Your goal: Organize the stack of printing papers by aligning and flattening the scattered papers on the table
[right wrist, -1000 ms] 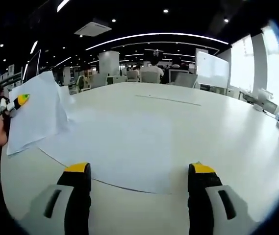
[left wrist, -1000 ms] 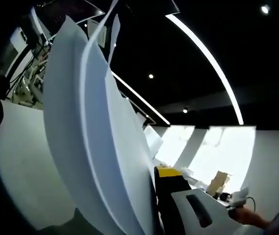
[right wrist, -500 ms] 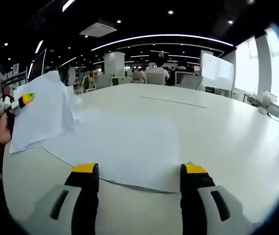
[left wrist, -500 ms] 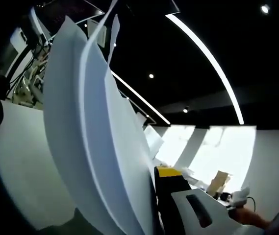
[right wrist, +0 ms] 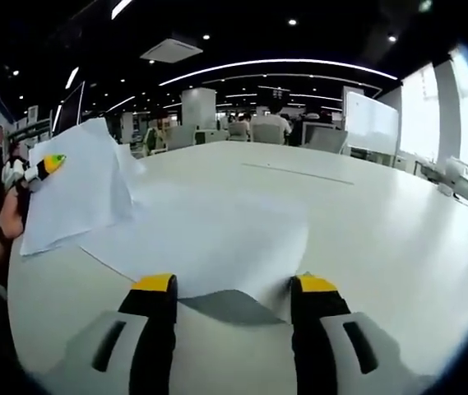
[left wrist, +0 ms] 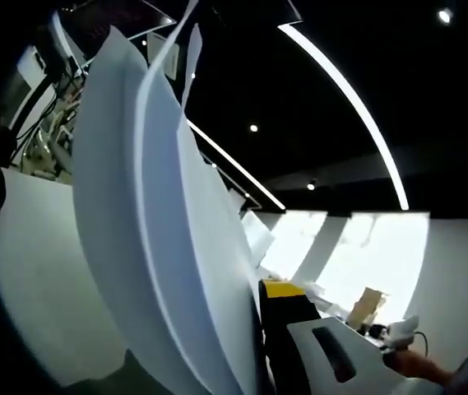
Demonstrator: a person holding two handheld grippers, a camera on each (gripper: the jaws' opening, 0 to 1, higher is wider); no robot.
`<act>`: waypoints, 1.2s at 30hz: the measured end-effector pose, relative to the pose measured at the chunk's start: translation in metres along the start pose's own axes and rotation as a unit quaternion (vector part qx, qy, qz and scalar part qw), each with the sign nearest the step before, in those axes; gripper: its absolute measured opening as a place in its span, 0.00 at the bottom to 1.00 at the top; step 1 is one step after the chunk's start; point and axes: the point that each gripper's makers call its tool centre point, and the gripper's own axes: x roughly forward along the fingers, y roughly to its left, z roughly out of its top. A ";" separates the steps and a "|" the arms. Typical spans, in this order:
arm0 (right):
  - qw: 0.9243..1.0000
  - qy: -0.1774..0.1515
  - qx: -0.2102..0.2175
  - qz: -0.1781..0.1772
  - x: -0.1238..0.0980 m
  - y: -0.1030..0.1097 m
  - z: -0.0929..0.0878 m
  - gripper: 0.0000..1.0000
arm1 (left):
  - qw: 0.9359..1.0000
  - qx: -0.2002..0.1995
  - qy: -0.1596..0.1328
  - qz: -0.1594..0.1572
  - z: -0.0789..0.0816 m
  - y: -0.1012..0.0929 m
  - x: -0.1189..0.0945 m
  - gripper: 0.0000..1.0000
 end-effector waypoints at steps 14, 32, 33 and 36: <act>1.000 -0.006 -0.009 0.021 -0.006 0.012 0.004 0.29 | 1.000 -0.001 0.000 0.000 0.000 0.000 -0.001 0.10; 0.999 -0.007 -0.010 0.037 -0.004 0.014 0.000 0.12 | 1.000 -0.001 0.000 -0.001 0.000 -0.001 0.000 0.10; 0.999 -0.007 -0.009 0.036 -0.002 0.013 0.001 0.12 | 1.000 -0.001 0.000 -0.001 0.000 -0.001 0.000 0.10; 0.999 -0.006 -0.004 0.035 0.000 0.011 0.000 0.08 | 1.000 -0.002 0.000 -0.001 0.000 0.000 0.000 0.10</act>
